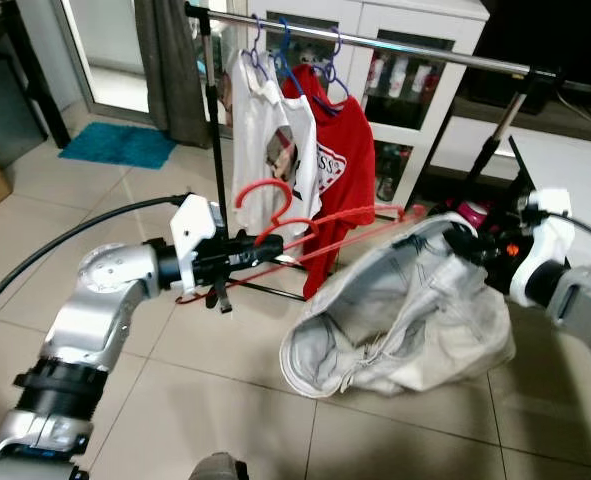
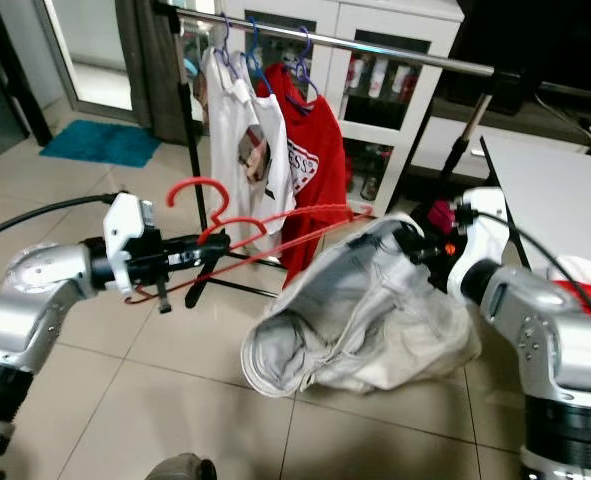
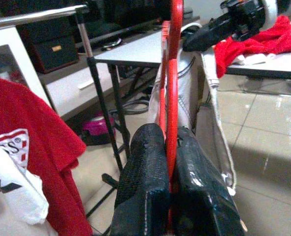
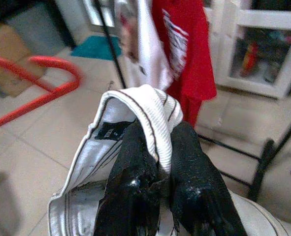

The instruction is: Hang hanger

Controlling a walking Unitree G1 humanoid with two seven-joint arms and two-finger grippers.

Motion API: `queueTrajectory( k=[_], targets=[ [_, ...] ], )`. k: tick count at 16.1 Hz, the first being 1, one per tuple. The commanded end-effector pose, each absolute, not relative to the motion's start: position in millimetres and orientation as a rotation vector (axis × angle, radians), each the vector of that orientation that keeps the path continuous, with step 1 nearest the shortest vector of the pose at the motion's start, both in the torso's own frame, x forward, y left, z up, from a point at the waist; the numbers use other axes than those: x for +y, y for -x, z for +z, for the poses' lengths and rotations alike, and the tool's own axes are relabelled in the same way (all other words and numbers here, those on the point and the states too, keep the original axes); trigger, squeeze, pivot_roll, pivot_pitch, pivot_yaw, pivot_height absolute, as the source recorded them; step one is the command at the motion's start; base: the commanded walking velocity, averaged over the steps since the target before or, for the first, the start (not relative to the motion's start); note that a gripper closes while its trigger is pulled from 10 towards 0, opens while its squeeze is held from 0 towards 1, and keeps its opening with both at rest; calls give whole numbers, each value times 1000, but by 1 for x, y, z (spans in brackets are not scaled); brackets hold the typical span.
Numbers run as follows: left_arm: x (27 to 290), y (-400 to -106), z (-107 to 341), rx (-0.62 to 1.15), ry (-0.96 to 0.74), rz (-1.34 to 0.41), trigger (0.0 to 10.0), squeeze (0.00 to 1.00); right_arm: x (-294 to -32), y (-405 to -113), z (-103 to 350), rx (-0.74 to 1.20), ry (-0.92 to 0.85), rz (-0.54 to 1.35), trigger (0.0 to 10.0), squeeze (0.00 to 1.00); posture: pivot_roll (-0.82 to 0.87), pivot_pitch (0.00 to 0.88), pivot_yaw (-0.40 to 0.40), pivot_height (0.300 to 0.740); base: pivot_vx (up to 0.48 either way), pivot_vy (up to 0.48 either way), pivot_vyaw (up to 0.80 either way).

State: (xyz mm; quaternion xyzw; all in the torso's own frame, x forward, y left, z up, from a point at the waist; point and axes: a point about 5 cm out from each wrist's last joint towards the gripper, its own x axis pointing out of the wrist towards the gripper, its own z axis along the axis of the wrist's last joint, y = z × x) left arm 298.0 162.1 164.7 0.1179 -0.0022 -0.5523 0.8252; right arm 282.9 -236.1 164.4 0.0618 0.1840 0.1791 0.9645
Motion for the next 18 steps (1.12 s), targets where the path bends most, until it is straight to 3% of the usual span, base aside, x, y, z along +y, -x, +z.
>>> queueTrajectory(
  k=[1, 6, 8, 9, 10, 15, 17, 18],
  targets=[
    [160, -296, 167, -11, -252, -1190, 0, 0, -243, -286, 179, 290, -112, 328, 0, 0, -63, 0, -53, 740, 0, 0, 0],
    [169, -283, 159, 35, -224, -1034, 0, 0, -245, -286, 160, 315, -292, 139, 0, 0, -56, 0, -47, 740, 0, 0, 0],
    [176, -287, 159, 47, -178, -811, 0, 0, -230, -279, 149, 336, -368, 151, 0, 0, -45, 16, -43, 740, 0, 0, 0],
    [176, -286, 157, 68, -160, -701, 1725, 0, -214, -273, 142, 355, -401, 190, 0, 0, -43, 22, -46, 740, 0, 0, 0],
    [171, -287, 145, 97, -140, -524, 10000, 0, -190, -259, 123, 426, -329, 223, 10000, 0, -38, 15, -55, 740, 0, 0, 0],
    [155, -286, 103, 230, -181, -430, 10000, 0, -184, -249, 84, 410, -77, 112, 10000, 0, -37, 40, -18, 740, 0, 0, 0],
    [143, -273, 96, 232, -222, -491, 10000, 0, -178, -241, 83, 407, -159, 116, 10000, 0, -45, 36, -25, 740, 0, 0, 0],
    [137, -268, 96, 235, -179, -488, 10000, 0, -174, -240, 85, 383, -90, 108, 10000, 0, -49, 51, -20, 740, 0, 0, -425]
  ],
)
